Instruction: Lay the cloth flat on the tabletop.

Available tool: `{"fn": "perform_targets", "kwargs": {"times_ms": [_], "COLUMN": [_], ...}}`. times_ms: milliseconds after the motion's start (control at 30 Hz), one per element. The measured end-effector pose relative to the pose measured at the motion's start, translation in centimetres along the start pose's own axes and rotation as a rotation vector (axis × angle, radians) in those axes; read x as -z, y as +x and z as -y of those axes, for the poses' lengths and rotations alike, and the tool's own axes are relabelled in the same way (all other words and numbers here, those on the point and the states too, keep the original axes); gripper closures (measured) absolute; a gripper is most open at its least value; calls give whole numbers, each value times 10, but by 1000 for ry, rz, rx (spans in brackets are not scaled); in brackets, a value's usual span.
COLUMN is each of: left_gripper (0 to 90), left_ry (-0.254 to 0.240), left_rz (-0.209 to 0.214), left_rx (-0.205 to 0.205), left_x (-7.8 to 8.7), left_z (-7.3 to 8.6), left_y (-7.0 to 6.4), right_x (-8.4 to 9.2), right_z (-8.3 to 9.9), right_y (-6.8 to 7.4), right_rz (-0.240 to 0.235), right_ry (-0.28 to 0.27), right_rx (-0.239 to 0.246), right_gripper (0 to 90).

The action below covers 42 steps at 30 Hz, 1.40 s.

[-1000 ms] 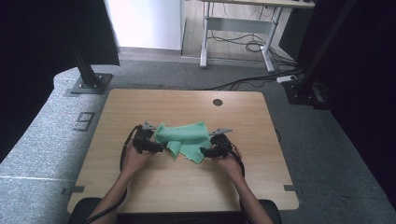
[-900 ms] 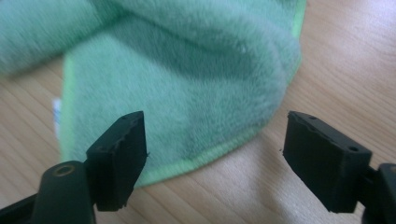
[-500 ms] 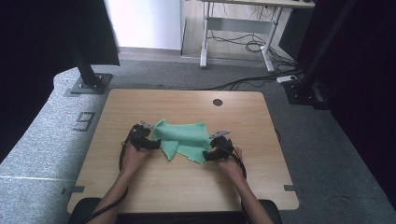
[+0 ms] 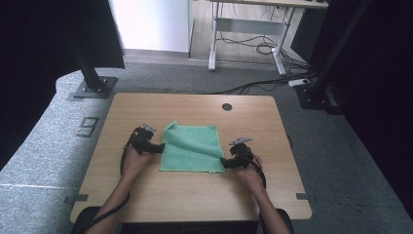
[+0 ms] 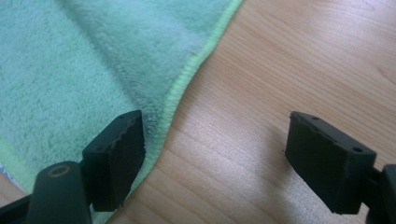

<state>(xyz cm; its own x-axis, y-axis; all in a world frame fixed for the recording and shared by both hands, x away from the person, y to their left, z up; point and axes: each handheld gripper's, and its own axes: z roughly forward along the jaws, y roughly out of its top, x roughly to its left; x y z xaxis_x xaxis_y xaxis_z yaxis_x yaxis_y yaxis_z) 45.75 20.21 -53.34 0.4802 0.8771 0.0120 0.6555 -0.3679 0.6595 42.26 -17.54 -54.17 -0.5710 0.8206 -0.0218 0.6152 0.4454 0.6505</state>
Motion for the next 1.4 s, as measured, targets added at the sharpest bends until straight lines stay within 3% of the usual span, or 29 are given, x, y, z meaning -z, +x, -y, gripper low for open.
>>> {"fn": "perform_targets", "kwargs": {"times_ms": [67,100,133,167,333,400,500,567,733,867,933,1033,1167,1267,1333,1400], "left_gripper": [97,97,97,97,112,112,112,113,113,114,113,113,109,109,111,111], "left_ry": [-2,25,25,44,61,68,74,71,27,28,30,36,51,80,69,72], "left_rz": [30,40,40,26,46,57,104,105,107,119,130,134,122,101,121,120], "left_rx": [-18,-49,-49,-76,-94,-96,-87,-97,-70,-65,-81,-119,-144,-169,-135,-131], "left_x": [4,5,5,5,13,15,19,20,18,13,13,18,34,36,37,38], "left_z": [3,8,8,13,21,22,29,27,13,8,9,18,35,44,49,50], "left_y": [-7,-13,-13,-18,-25,-25,-28,-29,-25,-26,-31,-41,-46,-48,-46,-46], "right_x": [1,2,2,4,10,11,17,19,20,20,20,21,21,20,20,20], "right_z": [0,1,1,3,10,12,20,24,28,29,31,33,35,36,34,33], "right_y": [3,5,5,7,13,13,14,13,12,12,12,13,13,12,12,12], "right_rz": [-4,-13,-13,-20,-37,-41,-54,-60,-59,-57,-55,-50,-47,-41,-42,-45], "right_ry": [2,6,6,5,14,16,16,13,-3,-15,-18,-34,-43,-43,-35,-37], "right_rx": [18,23,23,29,41,41,37,29,23,17,14,10,5,-2,-12,-20], "right_gripper": [199,198,198,197,182,178,155,136,128,121,115,103,87,66,86,97]}}
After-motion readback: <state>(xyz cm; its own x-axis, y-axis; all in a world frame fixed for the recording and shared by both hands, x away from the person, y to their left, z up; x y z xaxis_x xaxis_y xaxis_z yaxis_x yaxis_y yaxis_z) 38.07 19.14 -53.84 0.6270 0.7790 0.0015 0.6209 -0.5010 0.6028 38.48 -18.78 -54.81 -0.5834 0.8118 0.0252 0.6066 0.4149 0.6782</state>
